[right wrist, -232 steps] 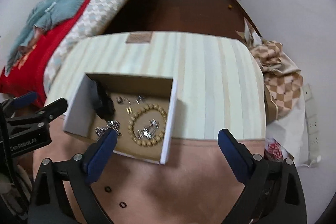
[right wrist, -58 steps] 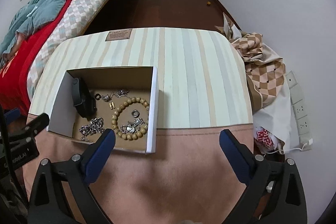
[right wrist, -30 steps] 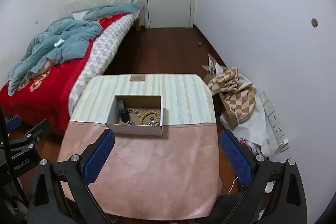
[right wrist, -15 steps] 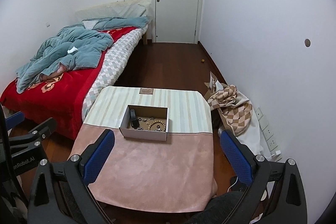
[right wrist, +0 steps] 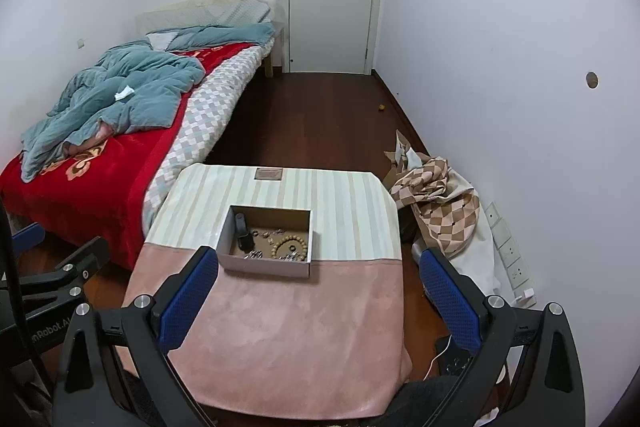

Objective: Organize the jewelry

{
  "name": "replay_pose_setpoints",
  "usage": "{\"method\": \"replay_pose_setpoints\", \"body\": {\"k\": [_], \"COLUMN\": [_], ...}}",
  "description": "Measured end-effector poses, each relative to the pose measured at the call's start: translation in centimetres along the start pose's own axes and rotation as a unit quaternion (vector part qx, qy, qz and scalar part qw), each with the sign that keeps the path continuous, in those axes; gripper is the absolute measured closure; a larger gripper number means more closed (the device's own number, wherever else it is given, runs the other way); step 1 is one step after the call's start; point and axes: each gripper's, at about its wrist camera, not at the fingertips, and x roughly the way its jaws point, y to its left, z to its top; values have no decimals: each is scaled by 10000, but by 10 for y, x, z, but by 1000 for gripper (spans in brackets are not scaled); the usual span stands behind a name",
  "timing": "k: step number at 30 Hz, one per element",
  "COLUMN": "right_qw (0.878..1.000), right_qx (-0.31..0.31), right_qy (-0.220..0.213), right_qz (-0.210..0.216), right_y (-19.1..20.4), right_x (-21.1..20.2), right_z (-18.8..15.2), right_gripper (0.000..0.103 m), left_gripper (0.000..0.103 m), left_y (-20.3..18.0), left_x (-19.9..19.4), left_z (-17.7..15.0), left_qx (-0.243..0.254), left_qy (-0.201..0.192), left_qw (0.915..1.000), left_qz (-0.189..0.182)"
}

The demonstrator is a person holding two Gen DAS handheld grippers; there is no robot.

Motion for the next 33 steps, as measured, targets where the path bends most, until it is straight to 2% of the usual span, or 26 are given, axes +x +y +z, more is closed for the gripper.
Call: {"method": "replay_pose_setpoints", "body": {"k": [8,18,33], "right_qw": [9996,9981,9967], "right_qx": [62,119,108], "right_qy": [272,596,803], "right_qz": [-28,-45,-39], "right_y": [-5,-7,-7], "right_x": [44,85,98], "right_z": [18,18,8], "right_gripper": [1,1,1], "left_gripper": [1,1,1], "left_y": [-8,-14,-17], "left_x": [23,44,53], "left_z": [14,15,9], "left_qx": [27,148,142], "left_qy": [95,329,409], "left_qw": [9999,9993,9991], "left_qz": [107,79,34]}}
